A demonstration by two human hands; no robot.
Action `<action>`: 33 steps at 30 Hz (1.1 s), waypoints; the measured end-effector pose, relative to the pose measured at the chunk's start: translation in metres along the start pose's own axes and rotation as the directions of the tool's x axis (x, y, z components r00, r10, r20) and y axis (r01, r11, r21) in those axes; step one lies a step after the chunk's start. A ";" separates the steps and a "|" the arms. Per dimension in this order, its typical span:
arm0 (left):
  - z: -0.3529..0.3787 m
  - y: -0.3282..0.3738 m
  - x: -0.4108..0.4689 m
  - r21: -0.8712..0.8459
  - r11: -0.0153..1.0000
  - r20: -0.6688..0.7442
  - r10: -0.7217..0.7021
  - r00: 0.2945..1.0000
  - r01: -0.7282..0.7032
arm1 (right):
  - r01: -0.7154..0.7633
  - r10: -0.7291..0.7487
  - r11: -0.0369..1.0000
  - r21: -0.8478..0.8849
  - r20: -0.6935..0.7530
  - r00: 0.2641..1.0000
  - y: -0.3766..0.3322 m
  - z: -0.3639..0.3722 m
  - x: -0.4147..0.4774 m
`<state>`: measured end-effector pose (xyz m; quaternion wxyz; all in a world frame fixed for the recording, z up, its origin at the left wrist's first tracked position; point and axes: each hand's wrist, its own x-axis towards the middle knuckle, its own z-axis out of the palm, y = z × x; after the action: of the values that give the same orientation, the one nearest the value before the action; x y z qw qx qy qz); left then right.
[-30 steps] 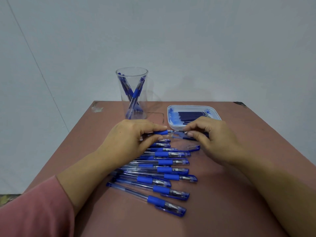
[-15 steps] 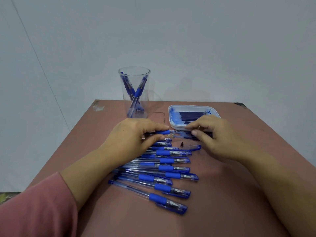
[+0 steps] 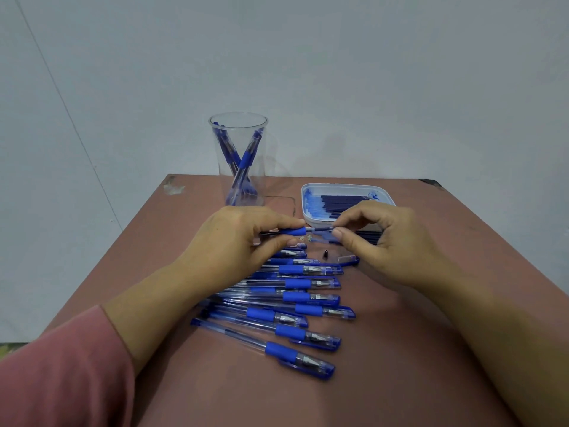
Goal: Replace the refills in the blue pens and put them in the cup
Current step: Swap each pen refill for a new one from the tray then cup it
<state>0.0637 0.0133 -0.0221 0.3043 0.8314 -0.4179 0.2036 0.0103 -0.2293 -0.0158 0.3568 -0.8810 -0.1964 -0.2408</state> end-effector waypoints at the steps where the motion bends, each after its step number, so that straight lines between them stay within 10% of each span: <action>1: 0.000 -0.001 0.000 0.002 1.000 0.001 -0.002 1.000 0.002 | -0.013 0.013 1.000 0.002 0.003 1.000 0.001 -0.003 -0.001; 27: 0.004 0.002 0.000 0.000 1.000 0.048 -0.004 0.999 0.004 | 0.177 -0.171 0.973 -0.146 0.053 0.984 0.005 -0.004 0.004; 33: -0.001 -0.006 0.000 0.031 0.999 0.022 -0.038 0.999 0.038 | 0.019 -0.015 0.996 -0.087 0.040 0.999 0.020 -0.021 -0.003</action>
<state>0.0692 0.0164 -0.0236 0.2907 0.8460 -0.4023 0.1947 0.0121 -0.2587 -0.0150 0.3118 -0.8986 -0.2002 -0.2348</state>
